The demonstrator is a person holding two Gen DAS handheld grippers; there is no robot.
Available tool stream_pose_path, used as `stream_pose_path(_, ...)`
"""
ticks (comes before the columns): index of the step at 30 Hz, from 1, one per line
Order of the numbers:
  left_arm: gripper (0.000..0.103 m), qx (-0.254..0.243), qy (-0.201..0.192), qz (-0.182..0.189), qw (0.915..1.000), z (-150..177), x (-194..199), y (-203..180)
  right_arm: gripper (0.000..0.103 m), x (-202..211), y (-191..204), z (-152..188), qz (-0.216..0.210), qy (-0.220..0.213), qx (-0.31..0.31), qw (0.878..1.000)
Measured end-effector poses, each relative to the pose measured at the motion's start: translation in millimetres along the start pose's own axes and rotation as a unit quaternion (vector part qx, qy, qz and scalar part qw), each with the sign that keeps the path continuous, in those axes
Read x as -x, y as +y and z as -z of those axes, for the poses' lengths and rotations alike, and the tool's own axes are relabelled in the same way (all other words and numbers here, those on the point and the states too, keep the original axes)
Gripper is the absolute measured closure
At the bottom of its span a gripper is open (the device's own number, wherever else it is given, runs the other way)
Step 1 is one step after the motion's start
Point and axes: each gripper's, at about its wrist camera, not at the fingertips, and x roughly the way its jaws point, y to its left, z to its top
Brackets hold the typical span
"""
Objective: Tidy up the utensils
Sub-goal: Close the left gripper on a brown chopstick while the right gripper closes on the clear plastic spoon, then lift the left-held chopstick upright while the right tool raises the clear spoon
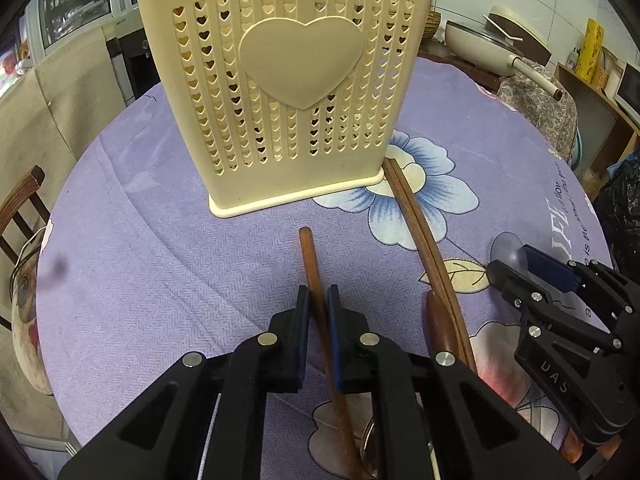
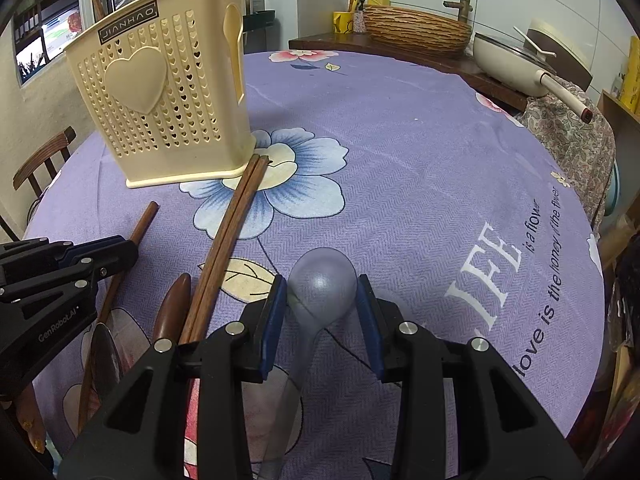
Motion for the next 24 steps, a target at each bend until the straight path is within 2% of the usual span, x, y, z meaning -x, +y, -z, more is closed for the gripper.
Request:
stream_pose_path(14, 0.095, 0.016, -0.002, 0.018, 0.9997, -3.7, 0.3, 7.7, 0.067, -0.3, -2.4, -1.0, -0.01, 0.0, -0.005, 1.0)
stream_pose_path(24, 0.096, 0.029, -0.048, 0.031, 0.9979, -12.7, 31.7, 15.3, 0.067, 24.5, -14.5, -8.6, -0.043, -0.046, -0.026, 0.998)
